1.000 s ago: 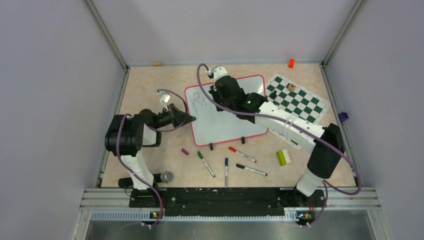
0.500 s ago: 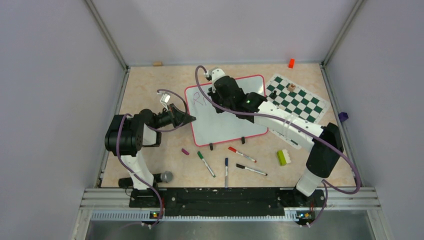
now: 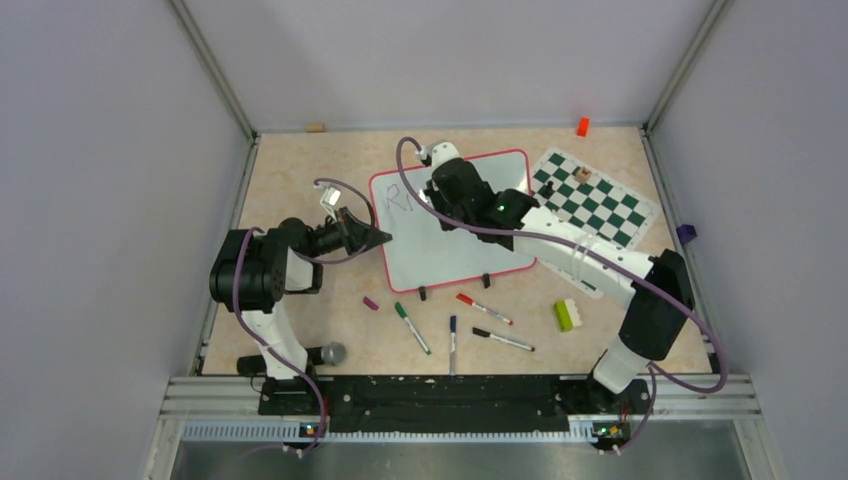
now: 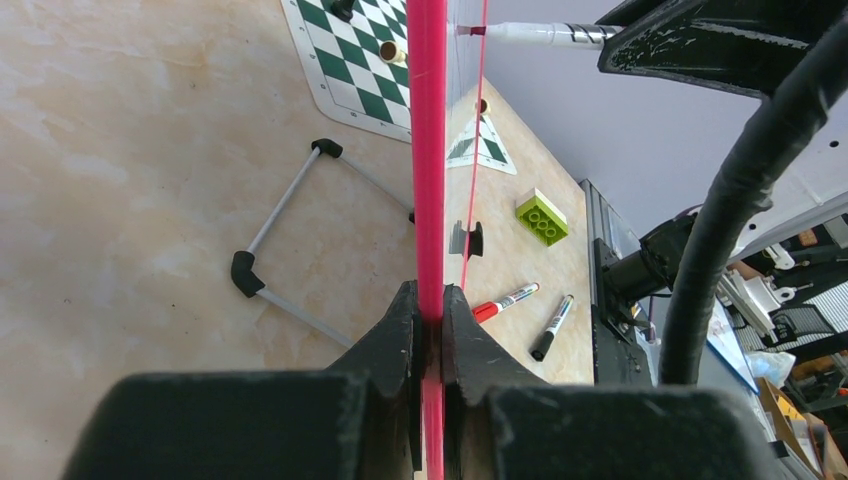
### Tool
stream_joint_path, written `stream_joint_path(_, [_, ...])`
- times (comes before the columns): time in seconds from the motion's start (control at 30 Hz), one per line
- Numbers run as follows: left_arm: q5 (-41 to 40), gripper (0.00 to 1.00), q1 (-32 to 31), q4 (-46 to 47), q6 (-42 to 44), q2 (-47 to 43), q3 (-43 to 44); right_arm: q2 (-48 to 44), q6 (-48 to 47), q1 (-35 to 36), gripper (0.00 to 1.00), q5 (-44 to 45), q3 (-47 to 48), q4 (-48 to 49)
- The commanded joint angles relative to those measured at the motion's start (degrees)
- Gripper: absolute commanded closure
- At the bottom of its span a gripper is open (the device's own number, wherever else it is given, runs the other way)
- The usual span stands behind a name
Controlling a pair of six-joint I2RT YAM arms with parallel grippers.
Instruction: Write a sentence on the whiteboard
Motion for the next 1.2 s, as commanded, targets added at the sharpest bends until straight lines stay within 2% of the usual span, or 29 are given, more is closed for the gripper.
stream_joint_path(0.0, [1.35, 1.00, -0.49, 6.27, 1.97, -0.46, -0.19, -1.64, 0.43, -0.87, 1.00, 1.51, -2.19, -0.76])
stream_joint_path(0.2, [1.47, 1.00, -0.49, 6.25, 1.99, -0.49, -0.14, -1.27, -0.01, -0.82, 1.00, -5.79, -2.29, -0.97])
stream_joint_path(0.43, [1.43, 1.00, -0.48, 6.27, 1.99, -0.46, -0.14, 0.16, -0.11, -0.78, 1.00, -7.03, 1.31, 1.02])
stream_joint_path(0.8, [1.43, 1.00, -0.48, 6.25, 1.92, -0.50, -0.08, -9.54, 1.56, -3.72, 1.00, -13.17, -3.76, 8.30])
stream_joint_path(0.93, [1.40, 1.00, -0.49, 6.24, 1.92, -0.44, -0.14, -10.39, 1.48, -5.06, 1.00, -10.68, -3.97, 7.23])
stream_joint_path(1.17, [1.47, 1.00, -0.49, 6.26, 1.94, -0.47, -0.05, -6.76, 0.35, -5.21, 1.00, -8.86, -1.25, 3.81])
